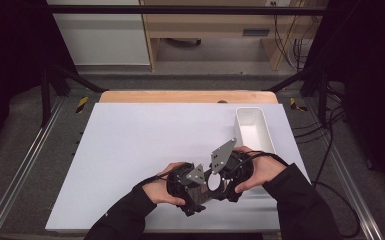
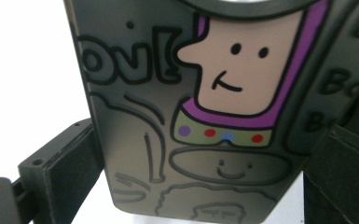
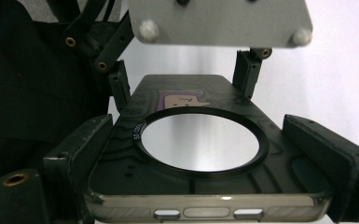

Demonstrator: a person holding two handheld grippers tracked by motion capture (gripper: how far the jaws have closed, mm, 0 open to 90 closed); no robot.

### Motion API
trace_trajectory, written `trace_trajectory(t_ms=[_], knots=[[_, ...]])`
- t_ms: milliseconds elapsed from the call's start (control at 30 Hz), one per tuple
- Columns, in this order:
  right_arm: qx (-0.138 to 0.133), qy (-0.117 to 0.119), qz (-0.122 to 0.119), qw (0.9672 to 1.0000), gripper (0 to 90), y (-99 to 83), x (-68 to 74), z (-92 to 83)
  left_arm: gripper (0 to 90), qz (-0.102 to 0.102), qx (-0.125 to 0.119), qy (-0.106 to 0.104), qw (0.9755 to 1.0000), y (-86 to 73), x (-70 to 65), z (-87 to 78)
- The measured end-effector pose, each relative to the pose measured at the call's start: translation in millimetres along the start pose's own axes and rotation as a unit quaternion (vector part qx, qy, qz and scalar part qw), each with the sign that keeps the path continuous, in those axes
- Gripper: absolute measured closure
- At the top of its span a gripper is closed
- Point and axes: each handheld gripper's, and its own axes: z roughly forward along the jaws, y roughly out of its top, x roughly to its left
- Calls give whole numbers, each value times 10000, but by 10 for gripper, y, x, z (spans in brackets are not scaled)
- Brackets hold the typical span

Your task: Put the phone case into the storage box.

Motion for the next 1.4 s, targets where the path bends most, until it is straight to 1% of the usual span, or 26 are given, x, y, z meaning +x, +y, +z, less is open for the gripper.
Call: trace_trajectory(t_ms=[100, 233, 367, 500, 600, 967, 1033, 1100, 1133, 1233, 1267, 1333, 1400], knots=[[29, -6, -37, 10000, 121, 11, 3, 4, 50, 14, 17, -37, 10000, 5, -1, 16], [52, 27, -71, 10000, 121, 13, 8, 12, 96, 48, 35, 3, 10000, 7, -5, 19], [43, 12, -48, 10000, 120, 13, 16, 7, 101, 91, 19, 9, 10000, 10, -12, 16], [4, 10, -74, 10000, 119, 13, 22, -3, 108, 145, -8, 70, 9999, 14, -26, 20], [-10, 6, -69, 10000, 118, 11, 26, -7, 111, 172, -11, 62, 9998, 16, -30, 21], [-25, -8, -69, 10000, 111, 14, 41, -10, 114, 152, -139, 66, 9998, -9, -48, 17], [-73, -13, -79, 9999, 109, 17, 42, -15, 114, 132, -172, 67, 9997, -12, -53, 15], [-149, -52, -63, 9999, 71, 21, 49, -26, 115, 127, -183, 100, 9997, -17, -49, 16], [-209, -95, -36, 9997, 57, 25, 51, -40, 115, 115, -203, 110, 9997, -20, -46, 16], [-357, -128, 2, 9993, 48, 27, 55, -84, 115, 57, -266, 89, 9996, -31, -32, 10], [-403, -153, 53, 9991, 42, 24, 59, -101, 115, 37, -275, 81, 9996, -33, -31, 7], [-538, -241, 39, 9983, 37, 13, 56, -139, 115, 19, -290, 76, 9995, -37, -26, 3], [-706, -306, 92, 9970, 29, -8, 52, -182, 115, 10, -298, 83, 9995, -42, -23, -1]])
